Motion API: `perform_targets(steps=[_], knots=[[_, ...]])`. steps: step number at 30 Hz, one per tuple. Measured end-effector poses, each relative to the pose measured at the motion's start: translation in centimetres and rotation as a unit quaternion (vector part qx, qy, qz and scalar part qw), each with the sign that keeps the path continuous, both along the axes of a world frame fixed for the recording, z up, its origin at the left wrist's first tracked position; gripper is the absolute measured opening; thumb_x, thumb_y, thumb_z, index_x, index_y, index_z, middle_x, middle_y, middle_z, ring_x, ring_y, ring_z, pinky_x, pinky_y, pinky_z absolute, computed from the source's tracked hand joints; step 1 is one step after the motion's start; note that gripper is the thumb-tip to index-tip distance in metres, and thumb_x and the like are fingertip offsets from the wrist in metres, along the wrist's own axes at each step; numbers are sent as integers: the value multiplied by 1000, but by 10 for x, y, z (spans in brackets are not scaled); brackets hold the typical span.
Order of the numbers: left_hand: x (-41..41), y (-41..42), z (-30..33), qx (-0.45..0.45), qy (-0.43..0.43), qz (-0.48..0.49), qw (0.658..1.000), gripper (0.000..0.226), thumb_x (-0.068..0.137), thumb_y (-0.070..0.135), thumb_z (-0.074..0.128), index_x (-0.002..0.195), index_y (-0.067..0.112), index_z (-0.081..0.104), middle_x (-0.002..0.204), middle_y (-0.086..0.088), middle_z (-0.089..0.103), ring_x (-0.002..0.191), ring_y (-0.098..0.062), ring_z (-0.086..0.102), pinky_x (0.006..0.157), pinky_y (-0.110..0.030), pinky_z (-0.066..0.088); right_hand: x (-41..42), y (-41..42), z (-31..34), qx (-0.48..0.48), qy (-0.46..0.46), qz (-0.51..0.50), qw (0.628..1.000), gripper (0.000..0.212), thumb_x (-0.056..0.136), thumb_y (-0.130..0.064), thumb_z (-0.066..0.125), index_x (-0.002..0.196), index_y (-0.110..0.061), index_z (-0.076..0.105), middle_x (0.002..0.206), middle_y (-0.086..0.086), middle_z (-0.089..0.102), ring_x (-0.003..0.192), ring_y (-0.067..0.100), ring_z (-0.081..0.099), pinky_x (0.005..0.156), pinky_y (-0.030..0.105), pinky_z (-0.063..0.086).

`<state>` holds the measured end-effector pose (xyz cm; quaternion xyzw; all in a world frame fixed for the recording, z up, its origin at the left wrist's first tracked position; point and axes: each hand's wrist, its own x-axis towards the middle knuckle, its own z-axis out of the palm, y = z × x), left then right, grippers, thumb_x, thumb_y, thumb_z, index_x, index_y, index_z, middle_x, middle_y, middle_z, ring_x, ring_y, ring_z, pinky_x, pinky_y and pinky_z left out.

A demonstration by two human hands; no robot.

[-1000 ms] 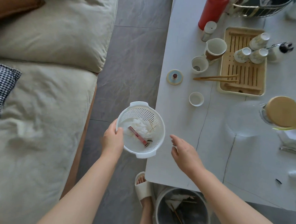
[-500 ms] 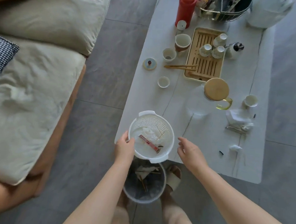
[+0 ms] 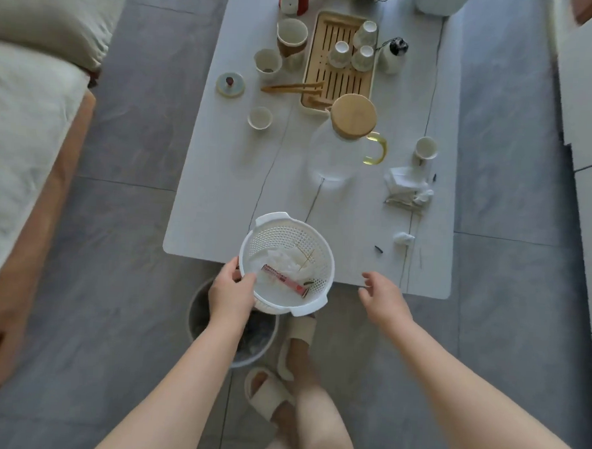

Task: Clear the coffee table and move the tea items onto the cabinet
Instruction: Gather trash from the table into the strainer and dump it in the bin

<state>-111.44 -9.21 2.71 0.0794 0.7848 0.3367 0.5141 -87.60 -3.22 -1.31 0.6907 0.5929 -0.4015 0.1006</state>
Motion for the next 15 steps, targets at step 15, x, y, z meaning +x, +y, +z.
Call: perform_targets(steps=[15], knots=[[106, 25, -22, -36, 32, 5, 999, 39, 85, 9, 54, 111, 37, 59, 91, 13, 63, 95, -21, 63, 87, -51, 54, 102, 92, -44, -9, -42, 57, 997, 45, 94, -19, 46, 138, -13, 38, 135, 13, 43, 124, 29, 43, 99, 41, 40]])
